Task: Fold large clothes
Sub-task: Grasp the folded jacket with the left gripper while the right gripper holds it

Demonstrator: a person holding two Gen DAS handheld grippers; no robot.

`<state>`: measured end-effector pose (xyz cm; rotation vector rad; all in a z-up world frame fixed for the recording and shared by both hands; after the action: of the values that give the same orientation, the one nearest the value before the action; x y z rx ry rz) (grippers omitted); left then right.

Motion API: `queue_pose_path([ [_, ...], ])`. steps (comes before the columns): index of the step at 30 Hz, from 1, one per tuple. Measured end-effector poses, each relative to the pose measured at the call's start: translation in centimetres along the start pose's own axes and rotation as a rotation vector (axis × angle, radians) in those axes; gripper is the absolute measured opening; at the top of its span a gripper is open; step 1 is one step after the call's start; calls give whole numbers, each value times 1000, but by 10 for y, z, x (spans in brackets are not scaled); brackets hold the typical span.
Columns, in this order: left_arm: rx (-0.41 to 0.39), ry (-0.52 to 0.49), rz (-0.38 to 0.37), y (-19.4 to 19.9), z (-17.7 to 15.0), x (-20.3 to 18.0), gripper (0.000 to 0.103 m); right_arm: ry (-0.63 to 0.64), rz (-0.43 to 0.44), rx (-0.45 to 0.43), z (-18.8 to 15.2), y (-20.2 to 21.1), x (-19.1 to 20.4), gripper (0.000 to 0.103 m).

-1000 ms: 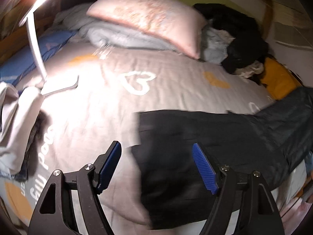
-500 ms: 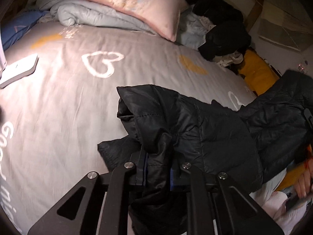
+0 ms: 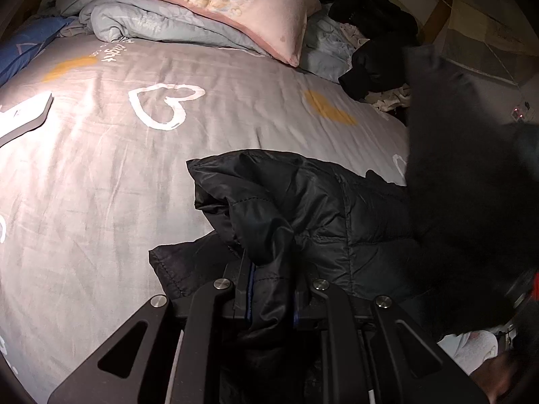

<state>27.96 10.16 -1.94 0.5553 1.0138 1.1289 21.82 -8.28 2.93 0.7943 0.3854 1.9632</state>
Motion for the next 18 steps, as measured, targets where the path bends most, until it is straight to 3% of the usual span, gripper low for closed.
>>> queue_pose_path([
  [3, 1, 14, -13, -1, 1, 3, 14, 33, -1, 32, -15, -9, 6, 21],
  [7, -4, 3, -5, -2, 1, 2, 15, 33, -13, -4, -28, -5, 2, 26],
  [10, -11, -15, 20, -2, -1, 0, 16, 22, -2, -17, -26, 4, 2, 47],
  [12, -15, -19, 49, -1, -2, -1, 17, 24, 1, -35, -22, 16, 4, 70],
  [15, -31, -44, 75, 3, -3, -4, 17, 23, 34, -83, -15, 41, 6, 73],
  [18, -32, -47, 80, 1, -4, -4, 17, 9, -13, -173, 1, 68, -2, 81],
])
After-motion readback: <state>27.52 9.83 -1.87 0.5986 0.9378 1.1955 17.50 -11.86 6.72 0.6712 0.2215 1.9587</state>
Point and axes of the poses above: each gripper's, at about its wrist camera, not at the fingertips, and y roughly against the way its jaws point, x to its left, z to its top, the point moved 5 cm from there along -y, roughly the way its jaws point, and after that the axes turned 7 degrees about x, right-handed, at the moved point
